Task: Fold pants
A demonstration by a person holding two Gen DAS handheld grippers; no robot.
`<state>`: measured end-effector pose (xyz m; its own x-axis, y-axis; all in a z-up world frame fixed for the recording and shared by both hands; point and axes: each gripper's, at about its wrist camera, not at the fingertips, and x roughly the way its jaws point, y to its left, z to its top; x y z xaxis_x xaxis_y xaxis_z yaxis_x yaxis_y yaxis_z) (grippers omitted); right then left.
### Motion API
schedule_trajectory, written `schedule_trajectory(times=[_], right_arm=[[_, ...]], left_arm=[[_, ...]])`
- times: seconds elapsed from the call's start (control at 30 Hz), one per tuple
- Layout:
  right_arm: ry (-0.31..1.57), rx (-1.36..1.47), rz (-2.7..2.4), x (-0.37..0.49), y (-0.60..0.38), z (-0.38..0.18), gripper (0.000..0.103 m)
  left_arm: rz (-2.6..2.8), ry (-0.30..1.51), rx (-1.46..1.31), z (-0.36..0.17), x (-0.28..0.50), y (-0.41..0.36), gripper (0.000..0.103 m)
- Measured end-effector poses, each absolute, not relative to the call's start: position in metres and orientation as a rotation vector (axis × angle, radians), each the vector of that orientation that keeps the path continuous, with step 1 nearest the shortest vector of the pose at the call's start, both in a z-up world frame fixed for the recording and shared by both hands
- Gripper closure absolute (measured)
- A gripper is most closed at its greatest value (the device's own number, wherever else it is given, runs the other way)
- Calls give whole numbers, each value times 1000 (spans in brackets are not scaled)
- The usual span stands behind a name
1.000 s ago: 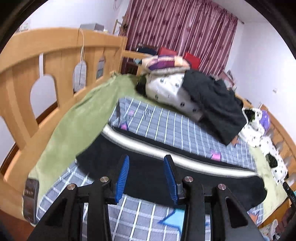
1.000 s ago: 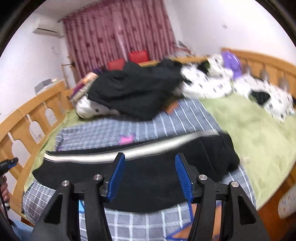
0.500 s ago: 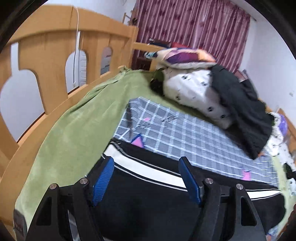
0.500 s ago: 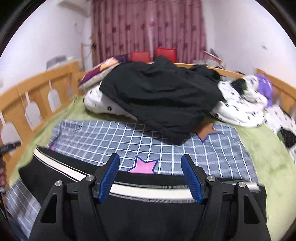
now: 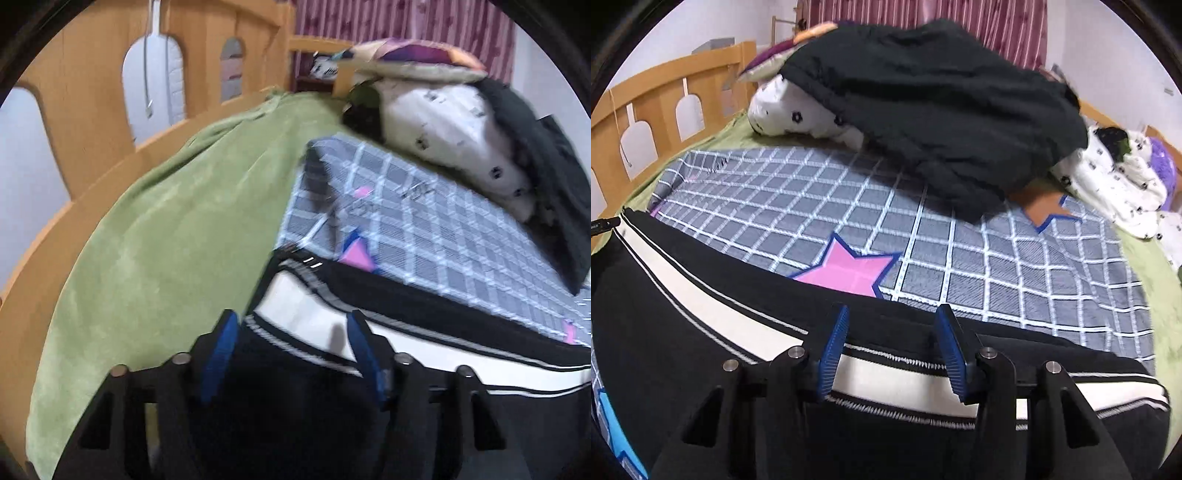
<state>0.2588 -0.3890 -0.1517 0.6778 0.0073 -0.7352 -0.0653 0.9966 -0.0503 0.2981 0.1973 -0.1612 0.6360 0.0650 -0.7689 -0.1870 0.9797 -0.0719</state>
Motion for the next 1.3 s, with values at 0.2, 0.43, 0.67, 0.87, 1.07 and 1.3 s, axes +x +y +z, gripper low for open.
schedule_trajectory(times=[0.2, 0.43, 0.67, 0.87, 1.07, 1.3], right_arm=[[839, -138, 98, 273, -384, -165, 54], [942, -191, 192, 286, -364, -190, 54], [943, -163, 171, 288, -365, -193, 88], [888, -161, 185, 282, -367, -178, 99], [737, -76, 210, 269, -379, -135, 100], [848, 15, 57, 305, -398, -188, 103]], left_arm=[[103, 869, -190, -162, 310, 204, 62], [81, 878, -243, -168, 315, 211, 65], [79, 896, -207, -174, 323, 208, 64], [57, 840, -161, -163, 315, 204, 82], [49, 726, -196, -134, 307, 204, 87], [102, 830, -150, -181, 331, 201, 86]])
